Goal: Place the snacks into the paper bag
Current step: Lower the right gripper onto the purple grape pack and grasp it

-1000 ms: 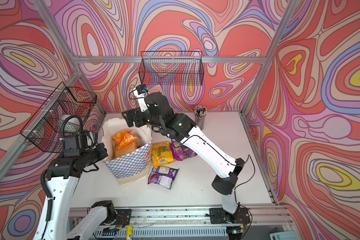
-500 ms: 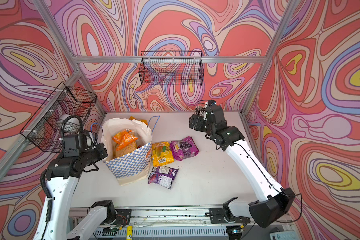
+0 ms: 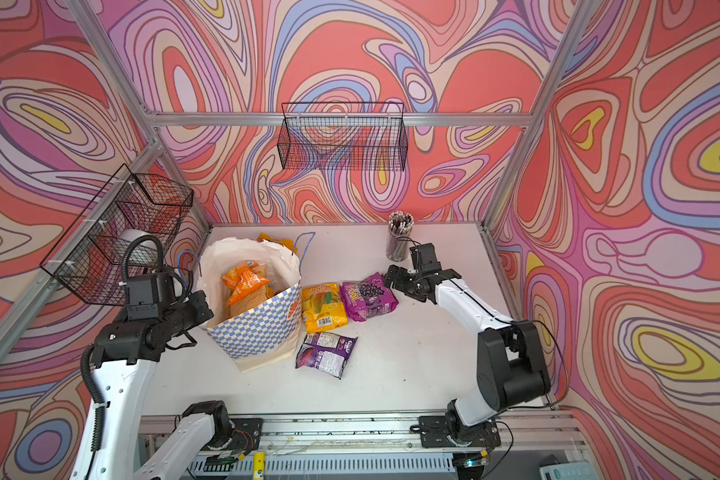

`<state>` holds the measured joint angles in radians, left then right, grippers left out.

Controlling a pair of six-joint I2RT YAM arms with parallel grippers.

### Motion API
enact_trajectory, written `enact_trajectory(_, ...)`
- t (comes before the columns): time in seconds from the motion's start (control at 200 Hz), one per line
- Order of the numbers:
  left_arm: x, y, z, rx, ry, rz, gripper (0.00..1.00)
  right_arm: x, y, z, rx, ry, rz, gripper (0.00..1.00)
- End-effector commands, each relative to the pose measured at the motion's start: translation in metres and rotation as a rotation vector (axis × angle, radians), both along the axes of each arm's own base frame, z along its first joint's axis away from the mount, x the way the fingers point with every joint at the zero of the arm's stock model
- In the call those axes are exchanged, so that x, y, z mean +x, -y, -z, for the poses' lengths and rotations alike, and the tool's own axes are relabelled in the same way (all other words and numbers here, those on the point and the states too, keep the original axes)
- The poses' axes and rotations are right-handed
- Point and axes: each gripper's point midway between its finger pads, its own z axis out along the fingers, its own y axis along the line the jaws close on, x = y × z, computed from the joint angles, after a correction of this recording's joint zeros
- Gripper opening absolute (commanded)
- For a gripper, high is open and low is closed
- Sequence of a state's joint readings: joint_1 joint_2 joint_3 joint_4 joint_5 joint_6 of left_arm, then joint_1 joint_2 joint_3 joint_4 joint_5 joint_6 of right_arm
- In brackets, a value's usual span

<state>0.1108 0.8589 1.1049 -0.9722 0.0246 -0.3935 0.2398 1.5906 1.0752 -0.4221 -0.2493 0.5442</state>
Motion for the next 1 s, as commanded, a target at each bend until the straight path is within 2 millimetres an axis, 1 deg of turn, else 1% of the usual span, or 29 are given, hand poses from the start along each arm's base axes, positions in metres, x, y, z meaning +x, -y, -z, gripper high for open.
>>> enact_trajectory(0.0,-0.003,0.005,0.013,-0.030,-0.051,0.009,0.00,0.012,-0.011,0.011,0.026,-0.013,-0.041,0.98)
enact_trajectory(0.125,-0.002,0.006,0.013,-0.044,-0.042,0.004,0.00,0.016,-0.017,0.029,0.030,-0.056,-0.062,0.99)
enact_trajectory(0.2,-0.002,0.006,0.010,-0.042,-0.030,0.004,0.00,0.015,-0.022,0.037,0.022,-0.073,-0.082,0.98)
enact_trajectory(0.24,-0.002,0.006,0.010,-0.042,-0.032,0.004,0.00,0.014,-0.024,0.036,0.023,-0.074,-0.091,0.98)
enact_trajectory(0.25,-0.002,0.006,0.010,-0.041,-0.032,0.004,0.00,0.013,-0.025,0.045,0.020,-0.094,-0.094,0.98)
enact_trajectory(0.26,-0.002,0.006,0.010,-0.042,-0.035,0.004,0.00,0.012,-0.025,0.048,0.021,-0.103,-0.097,0.98)
enact_trajectory(0.361,-0.003,0.007,0.013,-0.046,-0.042,0.007,0.00,0.007,-0.033,0.058,0.041,-0.128,-0.115,0.99)
enact_trajectory(0.511,-0.003,0.007,0.015,-0.048,-0.043,0.009,0.00,-0.002,-0.050,0.070,0.130,-0.165,-0.142,0.94)
enact_trajectory(0.576,-0.002,0.007,0.014,-0.049,-0.039,0.009,0.00,-0.004,-0.054,0.074,0.166,-0.174,-0.139,0.91)
enact_trajectory(0.631,-0.002,0.007,0.014,-0.047,-0.039,0.009,0.00,-0.007,-0.056,0.078,0.188,-0.190,-0.137,0.87)
enact_trajectory(0.691,-0.002,0.008,0.013,-0.049,-0.036,0.012,0.00,-0.009,-0.060,0.082,0.215,-0.204,-0.142,0.81)
enact_trajectory(0.776,-0.003,0.007,0.013,-0.043,-0.036,0.010,0.00,-0.011,-0.065,0.081,0.256,-0.209,-0.140,0.71)
enact_trajectory(0.866,-0.003,0.006,0.012,-0.038,-0.035,0.010,0.00,-0.012,-0.067,0.075,0.275,-0.203,-0.142,0.62)
enact_trajectory(0.936,-0.004,0.006,0.011,-0.036,-0.035,0.012,0.00,-0.012,-0.067,0.064,0.284,-0.186,-0.142,0.53)
enact_trajectory(0.997,-0.004,0.007,0.010,-0.035,-0.032,0.015,0.00,-0.012,-0.066,0.053,0.286,-0.168,-0.144,0.41)
